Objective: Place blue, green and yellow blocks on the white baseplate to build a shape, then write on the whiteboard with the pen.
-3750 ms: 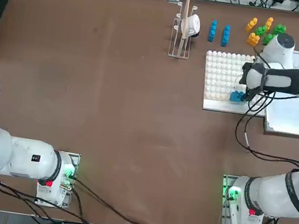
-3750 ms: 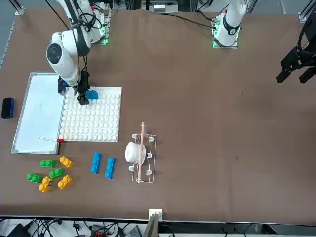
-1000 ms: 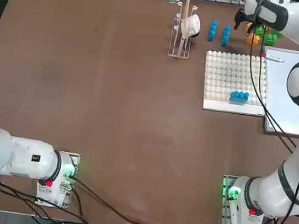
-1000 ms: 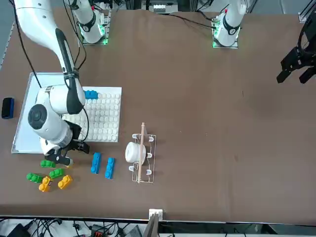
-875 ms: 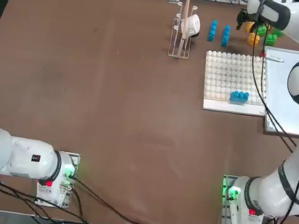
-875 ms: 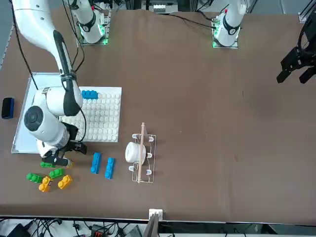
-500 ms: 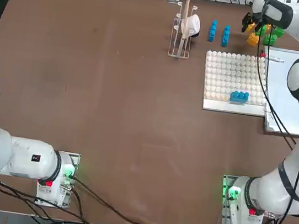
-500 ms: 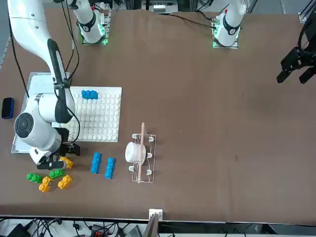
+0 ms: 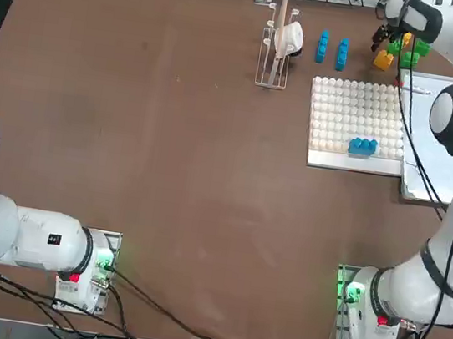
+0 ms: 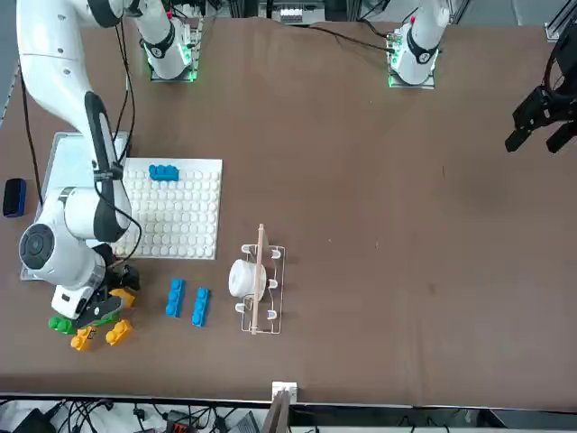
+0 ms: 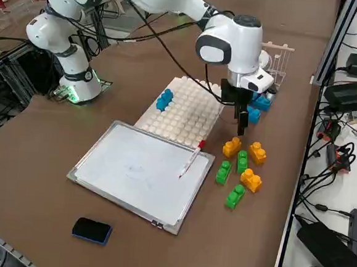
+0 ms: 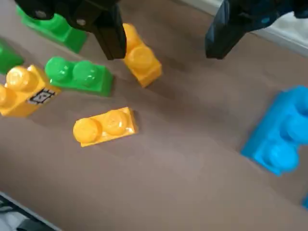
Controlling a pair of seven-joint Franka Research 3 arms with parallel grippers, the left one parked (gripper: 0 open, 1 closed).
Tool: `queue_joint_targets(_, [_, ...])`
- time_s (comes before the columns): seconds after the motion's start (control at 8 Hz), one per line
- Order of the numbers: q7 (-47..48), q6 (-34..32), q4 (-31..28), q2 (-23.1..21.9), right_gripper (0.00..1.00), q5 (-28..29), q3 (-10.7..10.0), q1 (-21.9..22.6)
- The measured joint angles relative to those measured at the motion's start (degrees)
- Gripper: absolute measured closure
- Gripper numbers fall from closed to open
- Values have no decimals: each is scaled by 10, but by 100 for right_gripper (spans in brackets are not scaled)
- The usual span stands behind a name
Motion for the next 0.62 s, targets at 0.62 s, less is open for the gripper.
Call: queue_joint_targets(0.62, [-134,14,10,25,0,0,0,-13])
